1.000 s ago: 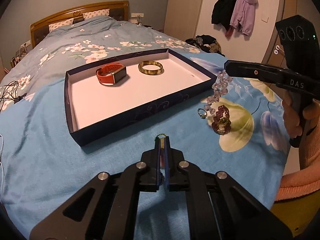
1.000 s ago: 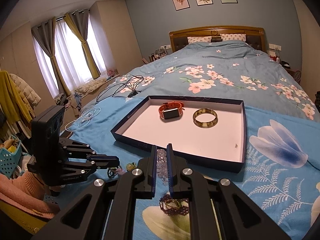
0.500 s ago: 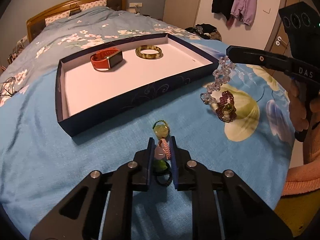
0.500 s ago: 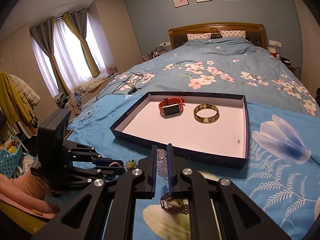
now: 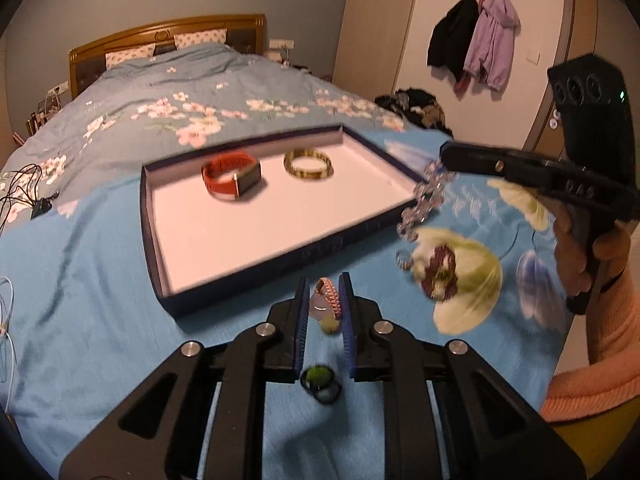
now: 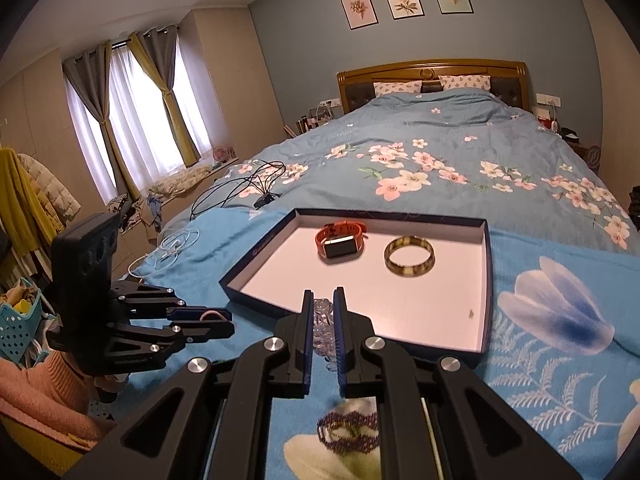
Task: Organize jewelry
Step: 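Drop the pink ring into the box with the left tool while the right tool drops the bracelet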
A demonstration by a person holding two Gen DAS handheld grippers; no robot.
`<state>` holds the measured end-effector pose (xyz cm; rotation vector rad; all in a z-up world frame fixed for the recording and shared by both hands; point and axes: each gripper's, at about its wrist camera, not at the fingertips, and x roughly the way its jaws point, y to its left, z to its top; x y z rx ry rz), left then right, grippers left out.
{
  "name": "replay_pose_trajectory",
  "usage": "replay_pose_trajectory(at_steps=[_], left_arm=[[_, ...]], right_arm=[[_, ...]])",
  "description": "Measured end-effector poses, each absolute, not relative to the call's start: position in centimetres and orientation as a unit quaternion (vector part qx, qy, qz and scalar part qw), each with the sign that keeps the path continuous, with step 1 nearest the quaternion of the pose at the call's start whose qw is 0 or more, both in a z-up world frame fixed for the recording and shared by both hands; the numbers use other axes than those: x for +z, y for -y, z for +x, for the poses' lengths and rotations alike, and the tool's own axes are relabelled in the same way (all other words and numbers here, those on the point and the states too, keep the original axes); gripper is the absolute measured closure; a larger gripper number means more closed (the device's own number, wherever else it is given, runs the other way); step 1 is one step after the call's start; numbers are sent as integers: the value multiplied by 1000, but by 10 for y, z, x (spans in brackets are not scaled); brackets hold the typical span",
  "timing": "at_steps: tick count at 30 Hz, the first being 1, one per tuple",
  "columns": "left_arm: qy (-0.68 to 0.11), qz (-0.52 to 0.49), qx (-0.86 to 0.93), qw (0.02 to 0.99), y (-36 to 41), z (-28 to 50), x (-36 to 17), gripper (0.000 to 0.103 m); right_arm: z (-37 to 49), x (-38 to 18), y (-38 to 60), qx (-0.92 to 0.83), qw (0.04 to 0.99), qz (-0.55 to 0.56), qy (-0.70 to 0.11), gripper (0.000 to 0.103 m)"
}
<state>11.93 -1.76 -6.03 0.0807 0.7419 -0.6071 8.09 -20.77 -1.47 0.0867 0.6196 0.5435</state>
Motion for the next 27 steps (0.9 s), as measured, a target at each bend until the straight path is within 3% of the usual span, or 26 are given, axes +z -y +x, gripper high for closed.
replay_pose_trajectory(at_steps=[11,27], left_arm=[[-346,43,-270,898,26,161,-45,88],[-372,36,-251,893,38,223,-64,88]], right_arm=[[120,-3,206,254,922,41,-290,95],[185,-28,199,229,915,63,-327,95]])
